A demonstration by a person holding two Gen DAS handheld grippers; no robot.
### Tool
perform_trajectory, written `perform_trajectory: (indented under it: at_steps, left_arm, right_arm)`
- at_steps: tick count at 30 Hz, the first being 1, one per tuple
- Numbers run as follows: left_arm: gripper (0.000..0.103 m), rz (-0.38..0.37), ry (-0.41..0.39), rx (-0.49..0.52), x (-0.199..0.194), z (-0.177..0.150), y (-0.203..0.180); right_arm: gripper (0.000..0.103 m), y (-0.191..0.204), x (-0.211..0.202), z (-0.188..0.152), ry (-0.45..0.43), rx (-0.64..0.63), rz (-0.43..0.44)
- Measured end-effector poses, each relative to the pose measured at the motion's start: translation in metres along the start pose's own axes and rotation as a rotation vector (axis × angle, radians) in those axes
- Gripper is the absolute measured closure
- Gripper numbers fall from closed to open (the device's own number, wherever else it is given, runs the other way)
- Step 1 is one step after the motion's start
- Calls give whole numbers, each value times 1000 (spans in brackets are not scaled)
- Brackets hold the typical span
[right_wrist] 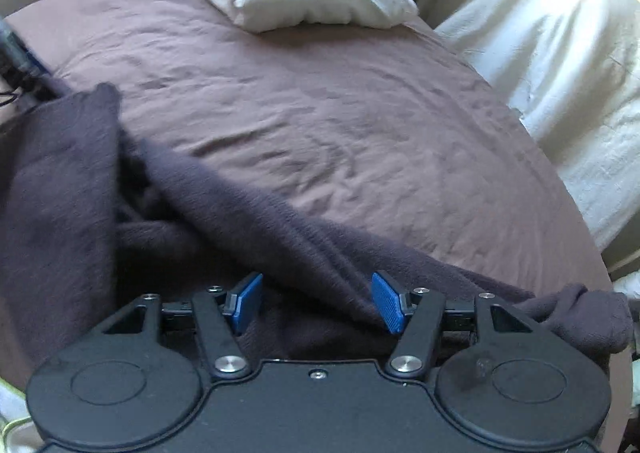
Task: Fold clothes
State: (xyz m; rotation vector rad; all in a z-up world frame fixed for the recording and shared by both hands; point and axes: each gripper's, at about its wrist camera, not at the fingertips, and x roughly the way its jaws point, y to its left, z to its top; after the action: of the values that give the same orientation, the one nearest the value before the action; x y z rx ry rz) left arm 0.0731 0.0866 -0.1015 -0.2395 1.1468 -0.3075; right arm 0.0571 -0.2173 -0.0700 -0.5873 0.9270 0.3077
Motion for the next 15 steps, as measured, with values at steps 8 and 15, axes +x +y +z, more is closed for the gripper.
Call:
perform_trajectory:
  at_steps: [8, 15]
  left_arm:
    - [80, -87, -70, 105, 7, -2, -21]
    - [90, 20, -311, 290, -44, 41, -72]
  right_arm:
    - [34, -14, 53, -14, -18, 88, -5]
    - [96, -61, 5, -1, -258, 304, -163]
